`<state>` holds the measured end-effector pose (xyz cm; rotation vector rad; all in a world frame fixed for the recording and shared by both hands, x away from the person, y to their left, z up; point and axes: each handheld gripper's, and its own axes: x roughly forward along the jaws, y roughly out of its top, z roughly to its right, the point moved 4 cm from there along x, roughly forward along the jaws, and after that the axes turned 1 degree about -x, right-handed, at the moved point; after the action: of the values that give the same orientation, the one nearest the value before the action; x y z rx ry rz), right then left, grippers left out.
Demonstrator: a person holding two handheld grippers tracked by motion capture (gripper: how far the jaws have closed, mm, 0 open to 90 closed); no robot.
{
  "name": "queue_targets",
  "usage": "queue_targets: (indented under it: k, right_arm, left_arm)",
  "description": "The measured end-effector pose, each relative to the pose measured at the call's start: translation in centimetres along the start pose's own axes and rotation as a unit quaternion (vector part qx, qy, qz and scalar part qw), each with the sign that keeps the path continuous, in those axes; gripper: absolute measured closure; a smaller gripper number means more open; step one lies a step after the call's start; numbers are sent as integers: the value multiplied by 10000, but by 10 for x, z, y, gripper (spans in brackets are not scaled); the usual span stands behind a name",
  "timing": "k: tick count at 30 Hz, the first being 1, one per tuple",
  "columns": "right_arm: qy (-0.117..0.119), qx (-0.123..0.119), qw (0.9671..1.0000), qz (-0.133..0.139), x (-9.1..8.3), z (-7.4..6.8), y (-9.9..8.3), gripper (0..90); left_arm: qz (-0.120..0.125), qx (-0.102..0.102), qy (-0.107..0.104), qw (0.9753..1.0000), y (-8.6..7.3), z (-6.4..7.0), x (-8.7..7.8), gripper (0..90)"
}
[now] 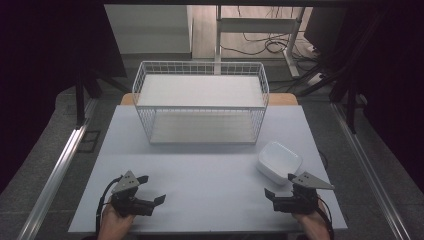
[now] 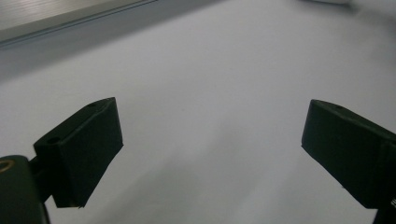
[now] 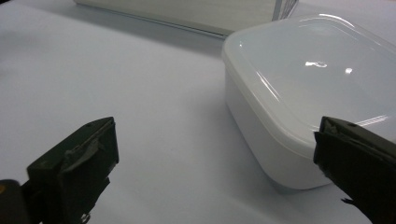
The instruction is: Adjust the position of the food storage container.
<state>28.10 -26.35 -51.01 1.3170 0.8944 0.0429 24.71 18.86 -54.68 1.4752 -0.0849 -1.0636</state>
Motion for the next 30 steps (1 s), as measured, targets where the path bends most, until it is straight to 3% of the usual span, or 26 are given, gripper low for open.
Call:
queue_targets:
  k: [6,10,16,23,28,30]
  right_arm:
    - [-94,-108,9999,-67,2,-5,1,0]
    - [-226,-180,9994,-173,3,-5,0,0]
    - [-21,-220,9992,-348,3,-8,-1,0]
    - [-63,-116,9992,-379,-1,-4,2,14]
    - [-231,-42,9994,-256,-7,5,6,152]
    - [-380,77,9991,-155,-12,14,10,279]
  left_arm:
    - [109,-76,56,9999,0,-3,-2,45]
    - [40,-45,45,10000,0,-3,0,45]
    - [3,19,35,10000,0,-1,1,46]
    - [-2,24,46,10000,1,-1,1,49]
    - [32,61,65,10000,1,-1,1,51]
    - [113,81,56,9999,3,0,-1,55]
